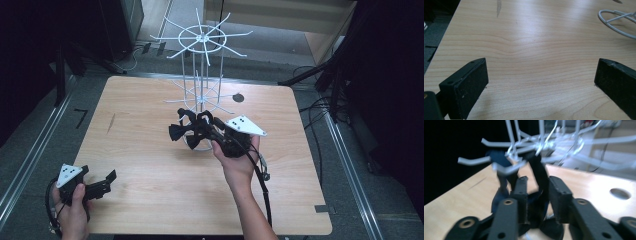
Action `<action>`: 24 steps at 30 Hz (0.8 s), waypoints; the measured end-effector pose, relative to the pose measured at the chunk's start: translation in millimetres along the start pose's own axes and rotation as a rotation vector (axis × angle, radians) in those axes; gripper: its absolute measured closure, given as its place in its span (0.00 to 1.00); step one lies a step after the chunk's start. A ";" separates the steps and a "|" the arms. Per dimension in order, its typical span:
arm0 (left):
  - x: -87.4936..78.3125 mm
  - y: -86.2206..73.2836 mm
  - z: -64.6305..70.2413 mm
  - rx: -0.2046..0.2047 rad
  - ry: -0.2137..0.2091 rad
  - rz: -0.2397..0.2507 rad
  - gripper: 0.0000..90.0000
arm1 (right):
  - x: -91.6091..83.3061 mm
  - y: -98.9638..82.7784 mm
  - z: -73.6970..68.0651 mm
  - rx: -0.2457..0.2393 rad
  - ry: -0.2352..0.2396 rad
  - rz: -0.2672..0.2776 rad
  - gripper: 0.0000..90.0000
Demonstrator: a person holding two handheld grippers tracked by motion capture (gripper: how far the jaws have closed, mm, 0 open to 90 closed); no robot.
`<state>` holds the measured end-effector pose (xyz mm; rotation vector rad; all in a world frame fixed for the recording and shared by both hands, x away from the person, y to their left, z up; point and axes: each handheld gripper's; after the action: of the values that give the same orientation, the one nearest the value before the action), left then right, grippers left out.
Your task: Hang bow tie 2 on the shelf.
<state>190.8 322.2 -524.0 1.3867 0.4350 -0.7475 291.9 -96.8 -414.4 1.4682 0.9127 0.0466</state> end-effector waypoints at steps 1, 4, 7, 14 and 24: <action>0.2 0.0 0.2 -0.002 -0.001 0.002 0.00 | 0.2 -1.5 0.9 -0.005 -0.008 -0.008 0.70; 0.3 0.1 0.5 -0.002 0.002 0.002 0.00 | -2.4 -5.6 6.3 -0.002 -0.010 -0.024 0.61; 0.2 0.1 0.8 0.003 0.004 -0.002 0.00 | -6.8 -9.9 10.7 -0.007 0.008 -0.021 0.52; 0.1 0.0 1.0 0.004 0.005 -0.001 0.00 | -17.3 -26.0 20.1 -0.011 0.053 -0.028 0.31; 0.4 0.1 1.4 0.009 0.007 -0.002 0.00 | -33.2 -55.0 40.1 -0.015 0.062 -0.057 0.08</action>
<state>190.9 320.8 -524.0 1.3979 0.4385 -0.7474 264.3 -156.8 -451.4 1.4324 1.0022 0.0567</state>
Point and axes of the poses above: each handheld gripper's, and its own axes: x roughly forward along the jaws, y roughly out of its top, z roughly to its right, and after that the axes turned 12 degrees about -z, right-handed
